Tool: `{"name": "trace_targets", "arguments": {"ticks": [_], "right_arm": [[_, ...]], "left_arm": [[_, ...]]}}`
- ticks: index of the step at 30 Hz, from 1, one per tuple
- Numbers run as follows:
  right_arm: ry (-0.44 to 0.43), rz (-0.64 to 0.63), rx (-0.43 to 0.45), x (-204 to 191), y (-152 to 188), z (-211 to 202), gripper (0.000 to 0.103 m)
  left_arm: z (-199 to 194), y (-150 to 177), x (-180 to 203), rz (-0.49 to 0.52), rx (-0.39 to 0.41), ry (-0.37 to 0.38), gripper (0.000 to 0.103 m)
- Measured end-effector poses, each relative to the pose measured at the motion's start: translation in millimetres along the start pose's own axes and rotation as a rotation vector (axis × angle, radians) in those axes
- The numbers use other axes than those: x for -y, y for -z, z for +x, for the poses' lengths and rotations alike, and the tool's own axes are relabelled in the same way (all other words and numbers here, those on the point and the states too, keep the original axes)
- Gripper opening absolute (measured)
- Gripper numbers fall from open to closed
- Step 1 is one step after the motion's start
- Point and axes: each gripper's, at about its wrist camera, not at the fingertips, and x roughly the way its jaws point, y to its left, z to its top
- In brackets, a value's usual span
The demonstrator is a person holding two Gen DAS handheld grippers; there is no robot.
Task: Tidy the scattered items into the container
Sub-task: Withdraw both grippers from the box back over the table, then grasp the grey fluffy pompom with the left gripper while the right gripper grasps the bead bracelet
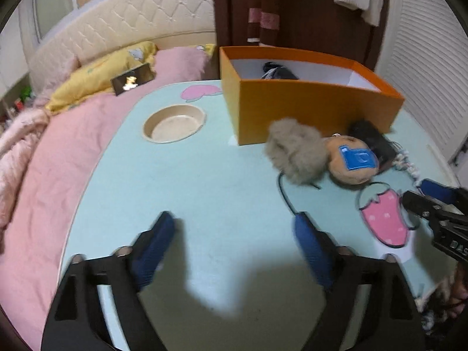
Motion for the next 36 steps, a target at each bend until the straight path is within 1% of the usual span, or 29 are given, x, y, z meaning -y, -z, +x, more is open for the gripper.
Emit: {"name": "trace_targets", "arguments": {"ticks": [4,9,13,16,17,18,21,23,25,28,30,33,36], "right_arm": [[-0.001,-0.001,0.014,0.8,4.5,3.5,0.065],[-0.008,-0.001,0.019,2.3,6.2,6.0,0.065],[-0.038,0.027,0.023,8.7,-2.0,2.8,0.064],[-0.020,0.040,0.048,14.2,-12.4,0.2,0.056],[-0.010,0.034,0.049,15.7,-16.5,1.1,0.052],[-0.005,0.031,0.051,17.1,-20.1,2.0,0.050],[-0.014,0.022,0.053,19.2,-30.2,6.2,0.050],[-0.020,0.004,0.031,17.3,-33.9,13.0,0.050],[-0.013,-0.018,-0.002,14.1,-34.9,21.8,0.048],[-0.031,-0.026,-0.008,12.4,-32.7,23.3,0.037],[-0.047,-0.040,-0.010,11.3,-31.4,21.4,0.020],[-0.063,-0.040,-0.007,13.6,-29.5,19.8,0.016],[-0.084,-0.021,-0.003,18.2,-27.6,17.7,0.015]], "left_arm": [[0.2,1.6,-1.8,-0.008,0.010,-0.005,0.094],[0.4,2.5,-3.0,-0.009,0.023,-0.006,0.094],[0.9,4.0,-4.3,-0.005,0.030,-0.003,0.094],[0.3,5.2,-3.8,-0.004,0.028,-0.003,0.094],[-0.1,5.5,-3.6,-0.004,0.026,-0.002,0.094],[-0.1,5.3,-3.6,-0.003,0.023,-0.002,0.094],[-0.2,4.4,-2.1,0.006,0.018,0.005,0.094],[-0.9,3.8,-0.9,0.010,0.015,0.013,0.094],[-2.3,1.8,-2.4,-0.012,0.016,0.038,0.094],[-4.8,-5.2,-8.3,-0.083,0.019,0.117,0.094],[-6.0,-12.5,-6.3,-0.081,0.028,0.134,0.094],[-7.5,-27.6,-0.8,-0.058,0.048,0.133,0.094],[-5.8,-47.1,3.0,-0.058,0.054,0.160,0.094]]}}
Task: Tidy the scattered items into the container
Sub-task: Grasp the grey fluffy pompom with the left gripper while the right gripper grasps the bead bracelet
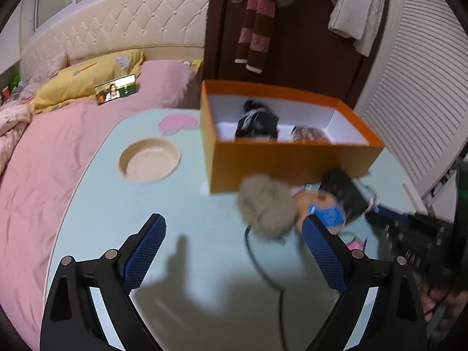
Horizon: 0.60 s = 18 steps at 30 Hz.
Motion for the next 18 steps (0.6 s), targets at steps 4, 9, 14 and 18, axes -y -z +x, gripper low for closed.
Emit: {"name": "trace_targets", "arguments": {"ticks": [4,9,14,18], "right_arm": [[-0.012,0.015,0.004,4.1,2.9,-2.9,0.015],[-0.021,0.023,0.005,7.0,3.4,-4.8,0.015],[-0.029,0.019,0.005,6.8,3.3,-4.5,0.015],[-0.032,0.015,0.008,3.6,3.8,-4.9,0.015]], "left_arm": [[13.2,-18.1,3.6,-0.004,-0.021,0.024,0.091],[37.2,-25.6,1.1,-0.020,-0.088,0.020,0.076],[50.0,-19.8,-0.3,-0.021,-0.135,-0.012,0.065],[45.0,-14.2,-5.7,0.002,-0.130,-0.029,0.040]]}}
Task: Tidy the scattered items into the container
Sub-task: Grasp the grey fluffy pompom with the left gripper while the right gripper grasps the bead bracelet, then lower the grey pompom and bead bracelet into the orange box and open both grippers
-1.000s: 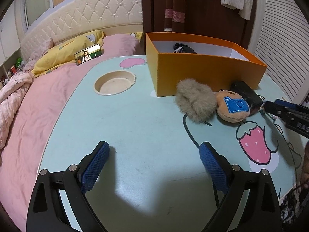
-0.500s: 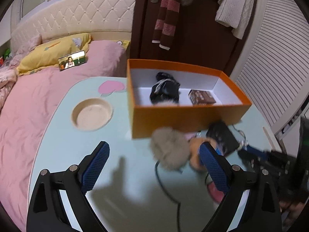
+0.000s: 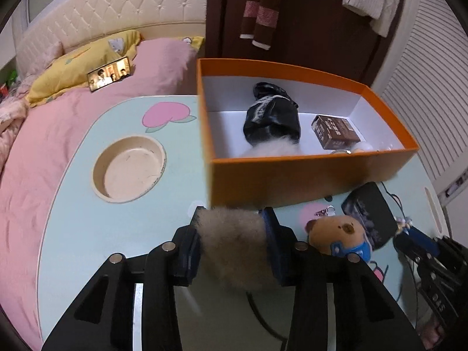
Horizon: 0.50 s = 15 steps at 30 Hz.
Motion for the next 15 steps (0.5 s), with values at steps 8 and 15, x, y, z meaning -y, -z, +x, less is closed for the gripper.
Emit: {"name": "trace_targets", "arguments": {"ticks": [8,15], "right_arm": [[-0.001,0.007,0.030,-2.4,-4.6,-8.5,0.015],[-0.013,-0.002,0.088,-3.1,-23.1,-25.6,0.015]], "left_arm": [[-15.6,14.7,-17.2,-0.028,0.026,0.049,0.039],[-53.3,11.7,-30.8,-0.056,0.108,0.097,0.038]]}}
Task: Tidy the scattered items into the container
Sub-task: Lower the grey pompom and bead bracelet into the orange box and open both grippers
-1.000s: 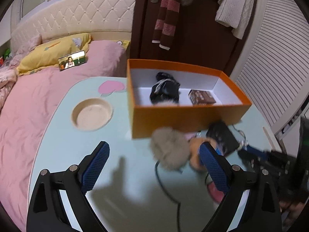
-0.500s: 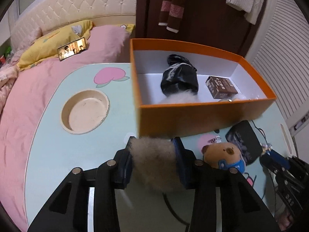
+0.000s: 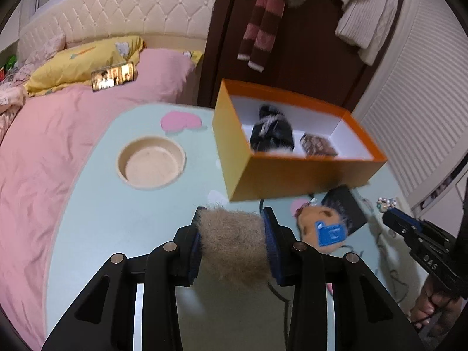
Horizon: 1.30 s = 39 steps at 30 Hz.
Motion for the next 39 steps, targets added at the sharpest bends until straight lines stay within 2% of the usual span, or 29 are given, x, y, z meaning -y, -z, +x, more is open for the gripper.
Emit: {"name": "trace_targets", "arguments": {"ticks": [6,12,19,23,25,26,27,28,29,30,35,39], "right_arm": [[-0.024,-0.021,0.067,-8.2,-28.0,-7.5,0.015],[-0.042,-0.035,0.127,-13.1,-62.7,-1.9,0.015],[-0.056,-0.050,0.108,-16.1,-92.4,32.8,0.015],[-0.072,-0.065,0.087,-21.6,-101.0,54.3,0.015],[-0.073,-0.072,0.076,-23.0,-102.5,61.5,0.016],[-0.073,-0.075,0.071,-23.2,-103.3,64.8,0.018],[-0.073,-0.074,0.069,-22.5,-104.1,67.3,0.025],[-0.070,-0.069,0.070,-20.9,-104.8,68.7,0.031],[-0.069,-0.061,0.078,-18.7,-105.2,68.2,0.044],[-0.069,-0.053,0.089,-16.3,-105.1,66.8,0.049],[-0.053,0.004,0.090,4.8,-106.8,65.6,0.051],[-0.049,0.031,0.032,18.4,-104.8,72.3,0.051]], "left_arm": [[-18.0,-33.2,11.1,0.045,0.085,0.031,0.038],[-7.7,-67.2,30.1,0.097,0.125,0.056,0.038],[29.4,-86.7,41.1,0.122,0.091,0.058,0.039],[47.3,-93.5,35.2,0.069,0.064,0.014,0.040],[53.4,-94.5,32.6,0.060,0.052,0.018,0.048],[55.9,-94.6,31.6,0.056,0.042,0.013,0.059],[57.2,-94.0,30.8,0.055,0.039,0.008,0.067],[57.3,-92.9,30.4,0.056,0.042,0.007,0.067],[56.5,-91.4,30.6,0.063,0.048,0.011,0.067],[55.5,-90.0,31.1,0.074,0.051,0.009,0.068],[53.5,-87.5,31.2,0.100,0.062,-0.007,0.071],[65.0,-89.8,19.4,0.090,0.038,-0.047,0.071]]}}
